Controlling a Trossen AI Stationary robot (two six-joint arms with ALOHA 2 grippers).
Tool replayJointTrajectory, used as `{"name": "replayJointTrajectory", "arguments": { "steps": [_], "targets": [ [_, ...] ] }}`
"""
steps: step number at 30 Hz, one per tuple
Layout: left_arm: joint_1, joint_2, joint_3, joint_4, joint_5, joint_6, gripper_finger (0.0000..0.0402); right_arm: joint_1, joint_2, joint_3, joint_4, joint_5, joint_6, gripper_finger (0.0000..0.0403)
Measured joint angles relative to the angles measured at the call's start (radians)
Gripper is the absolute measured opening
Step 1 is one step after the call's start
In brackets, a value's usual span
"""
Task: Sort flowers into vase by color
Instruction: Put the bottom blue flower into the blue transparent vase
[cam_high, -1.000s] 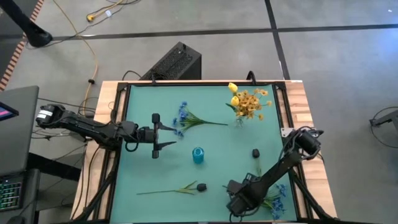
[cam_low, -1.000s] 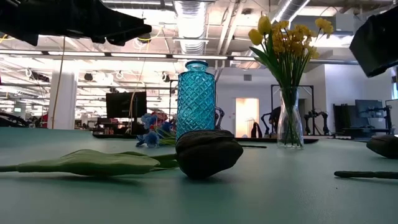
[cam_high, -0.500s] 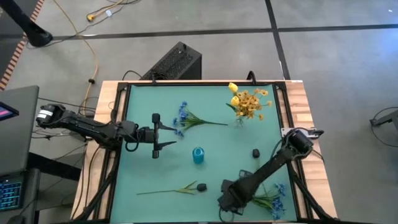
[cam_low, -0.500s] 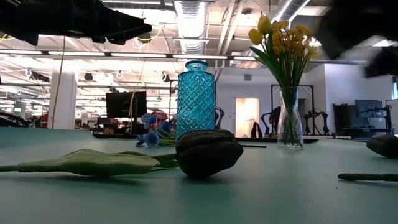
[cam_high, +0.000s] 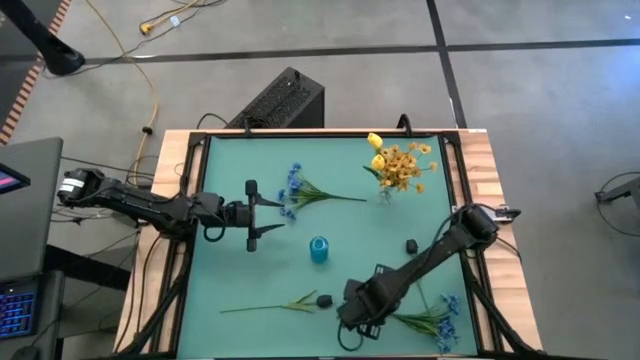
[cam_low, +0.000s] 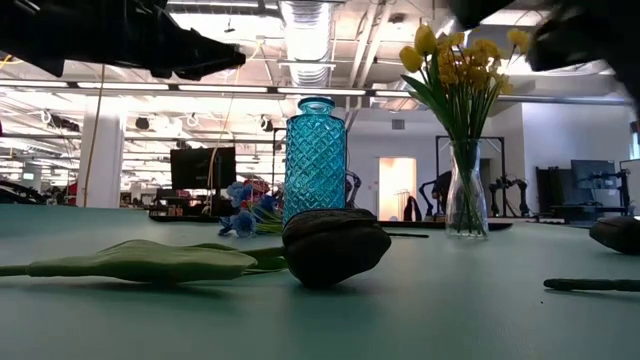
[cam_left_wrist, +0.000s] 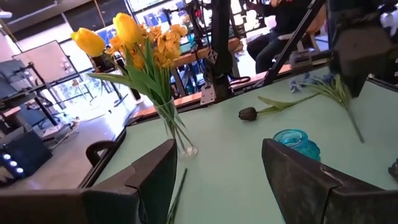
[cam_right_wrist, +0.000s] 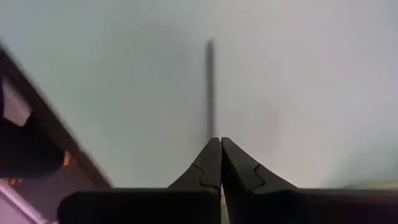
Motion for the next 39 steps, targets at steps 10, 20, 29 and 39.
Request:
{"name": "replayJointTrajectory", "arguments": {
  "steps": [10,20,29,39],
  "targets": [
    [0.0,0.0,0.0,-0.012,0.001,-0.01,0.0224,0.058,0.0,-0.008,-0.097,0.021,0.189,0.0113],
    [0.0,0.0,0.0,-0.008,0.002,-0.02,0.0224,0.116,-0.001,-0.155,0.034,-0.055,0.262,0.0217],
    [0.0,0.0,0.0,-0.006,0.002,-0.028,0.0224,0.115,-0.001,-0.222,0.119,-0.079,0.256,0.0222],
    [0.0,0.0,0.0,-0.01,0.003,-0.026,0.0224,0.129,-0.006,-0.309,0.228,-0.093,0.253,0.0213]
  ]
}}
